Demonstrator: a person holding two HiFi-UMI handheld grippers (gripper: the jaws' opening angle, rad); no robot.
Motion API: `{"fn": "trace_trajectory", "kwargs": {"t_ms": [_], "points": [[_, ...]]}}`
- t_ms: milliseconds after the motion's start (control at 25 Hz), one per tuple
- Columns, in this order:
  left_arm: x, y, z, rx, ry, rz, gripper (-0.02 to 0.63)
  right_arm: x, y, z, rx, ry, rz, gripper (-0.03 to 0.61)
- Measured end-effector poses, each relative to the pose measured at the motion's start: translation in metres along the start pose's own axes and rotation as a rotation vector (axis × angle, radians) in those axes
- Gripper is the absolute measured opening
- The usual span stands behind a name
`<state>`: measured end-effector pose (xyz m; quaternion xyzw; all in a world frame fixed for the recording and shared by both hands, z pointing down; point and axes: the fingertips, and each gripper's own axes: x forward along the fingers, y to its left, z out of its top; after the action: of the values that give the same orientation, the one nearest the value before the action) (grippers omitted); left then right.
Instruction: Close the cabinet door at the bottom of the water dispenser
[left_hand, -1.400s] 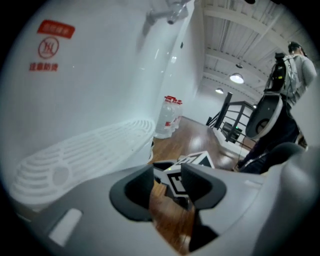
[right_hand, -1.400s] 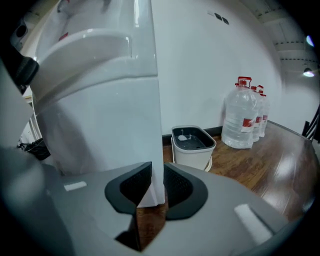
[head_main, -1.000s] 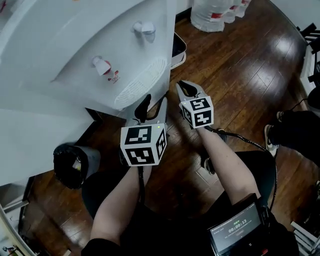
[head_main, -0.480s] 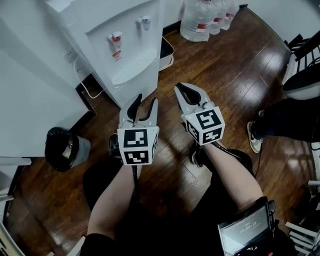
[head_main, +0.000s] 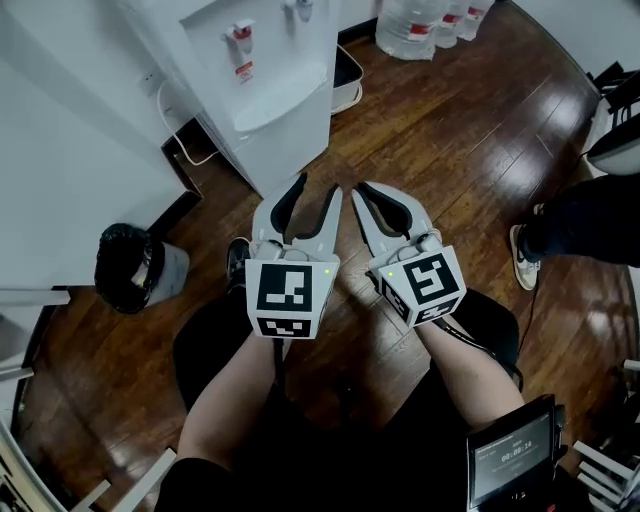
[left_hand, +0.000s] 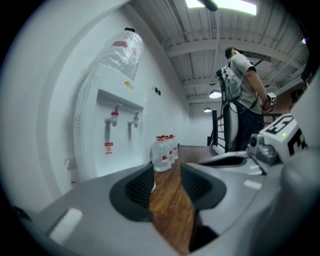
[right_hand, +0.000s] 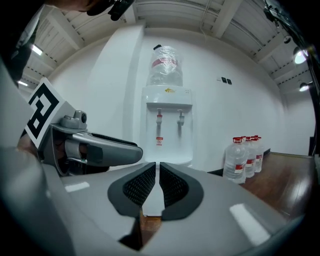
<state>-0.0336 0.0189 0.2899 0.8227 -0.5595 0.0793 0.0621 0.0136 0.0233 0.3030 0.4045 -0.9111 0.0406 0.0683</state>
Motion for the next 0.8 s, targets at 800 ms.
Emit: {"fn": "trace_trajectory", "kwargs": {"t_ms": [800], "points": [[0.008,-0.003,-0.002,0.001,0.009,-0.065,0.178,0.022,-0.024,0.011,0.021,-0.052,-0.036,0.011]]}}
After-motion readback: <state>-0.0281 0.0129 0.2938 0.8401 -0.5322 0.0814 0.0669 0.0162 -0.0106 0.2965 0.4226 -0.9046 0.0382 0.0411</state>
